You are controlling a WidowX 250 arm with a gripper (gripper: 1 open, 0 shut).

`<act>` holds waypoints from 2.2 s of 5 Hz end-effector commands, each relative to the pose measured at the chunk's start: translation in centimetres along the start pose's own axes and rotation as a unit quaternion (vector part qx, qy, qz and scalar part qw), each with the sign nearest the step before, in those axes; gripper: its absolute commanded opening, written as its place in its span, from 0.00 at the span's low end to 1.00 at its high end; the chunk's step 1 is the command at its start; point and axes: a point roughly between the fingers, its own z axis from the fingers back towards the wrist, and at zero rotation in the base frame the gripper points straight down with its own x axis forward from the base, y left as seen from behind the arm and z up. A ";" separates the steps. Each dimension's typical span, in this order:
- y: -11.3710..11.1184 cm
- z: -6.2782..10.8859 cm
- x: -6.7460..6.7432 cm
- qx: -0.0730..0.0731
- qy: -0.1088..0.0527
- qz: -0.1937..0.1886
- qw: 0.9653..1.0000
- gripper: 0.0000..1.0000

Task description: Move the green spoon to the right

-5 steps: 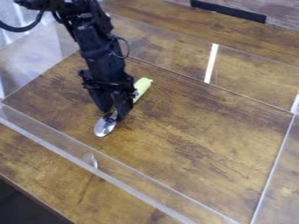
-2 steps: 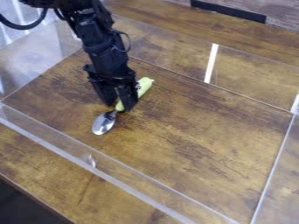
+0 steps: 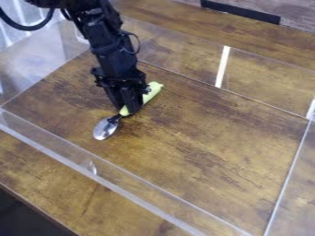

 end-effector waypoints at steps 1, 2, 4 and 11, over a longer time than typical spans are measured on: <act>-0.3 3.6 0.7 0.011 -0.032 0.011 0.999 0.00; -2.1 4.2 1.2 0.017 -0.019 -0.012 1.000 0.00; -7.9 5.1 2.5 0.017 0.003 -0.083 0.996 0.00; -14.9 0.1 2.3 0.052 0.059 -0.051 0.996 0.00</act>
